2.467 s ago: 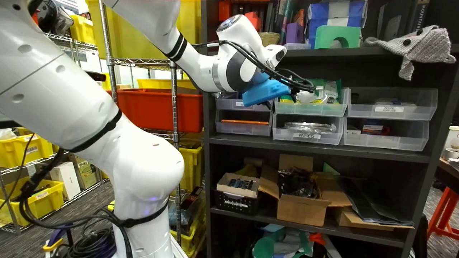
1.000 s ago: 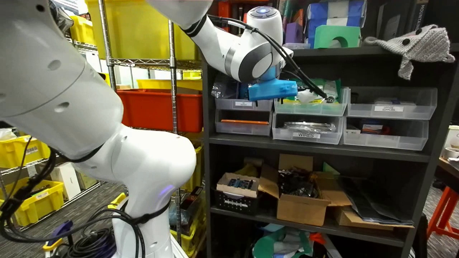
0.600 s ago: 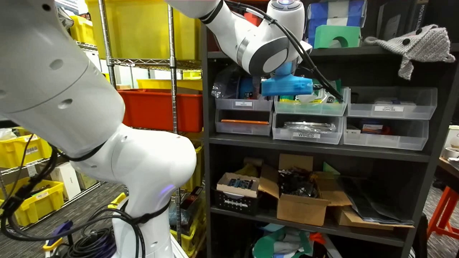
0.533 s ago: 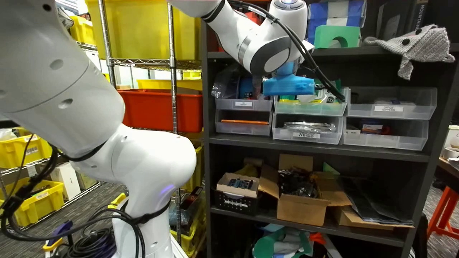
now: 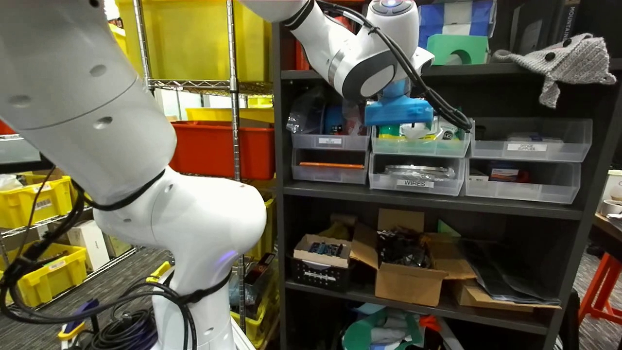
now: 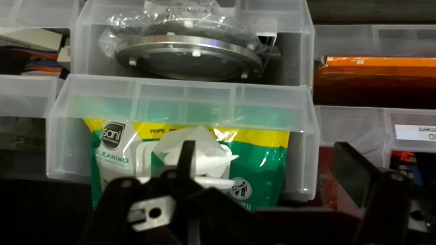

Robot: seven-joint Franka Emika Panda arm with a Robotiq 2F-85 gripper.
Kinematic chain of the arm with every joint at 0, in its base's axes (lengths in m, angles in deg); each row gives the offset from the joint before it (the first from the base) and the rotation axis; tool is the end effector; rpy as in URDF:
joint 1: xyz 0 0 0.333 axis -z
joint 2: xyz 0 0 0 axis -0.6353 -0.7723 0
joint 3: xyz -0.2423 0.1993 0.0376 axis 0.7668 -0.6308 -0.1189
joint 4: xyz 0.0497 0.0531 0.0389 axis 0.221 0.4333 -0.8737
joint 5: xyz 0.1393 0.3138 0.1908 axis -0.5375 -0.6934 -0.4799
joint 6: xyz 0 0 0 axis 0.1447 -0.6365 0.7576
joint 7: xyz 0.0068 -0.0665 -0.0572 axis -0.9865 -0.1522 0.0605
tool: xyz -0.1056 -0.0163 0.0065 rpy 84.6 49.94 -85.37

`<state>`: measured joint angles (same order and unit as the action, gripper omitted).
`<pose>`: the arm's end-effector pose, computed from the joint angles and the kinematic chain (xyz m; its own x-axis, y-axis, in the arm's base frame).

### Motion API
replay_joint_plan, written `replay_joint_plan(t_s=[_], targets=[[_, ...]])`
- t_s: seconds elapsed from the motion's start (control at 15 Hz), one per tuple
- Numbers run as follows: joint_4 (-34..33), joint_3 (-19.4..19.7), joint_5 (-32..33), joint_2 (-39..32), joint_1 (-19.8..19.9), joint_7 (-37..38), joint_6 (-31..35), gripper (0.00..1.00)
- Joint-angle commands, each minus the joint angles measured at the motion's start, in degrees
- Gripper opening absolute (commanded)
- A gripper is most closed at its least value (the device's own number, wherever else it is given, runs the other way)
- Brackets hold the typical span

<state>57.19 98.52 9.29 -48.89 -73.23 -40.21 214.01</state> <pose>0.4462 -0.0741 0.5429 0.5008 0.3324 0.7992 0.4635 -0.8828 0.0767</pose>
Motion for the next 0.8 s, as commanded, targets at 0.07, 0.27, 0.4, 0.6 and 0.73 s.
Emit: replay_joint_plan(t_s=[0.07,0.27,0.4,0.6,0.73], targets=[[-2.9,-1.2,-1.6,-6.2,-0.6,0.6,5.4,1.0],[-4.4,-0.9,-2.1,-8.3,-0.9,0.5,4.9,1.0],[-5.1,-1.2,-2.5,-9.4,-0.5,0.5,5.4,1.0],[-6.0,-0.2,-1.6,-10.1,-1.4,1.4,6.3,1.0],[-6.8,0.1,-1.6,-10.6,-1.7,1.5,5.7,1.0]])
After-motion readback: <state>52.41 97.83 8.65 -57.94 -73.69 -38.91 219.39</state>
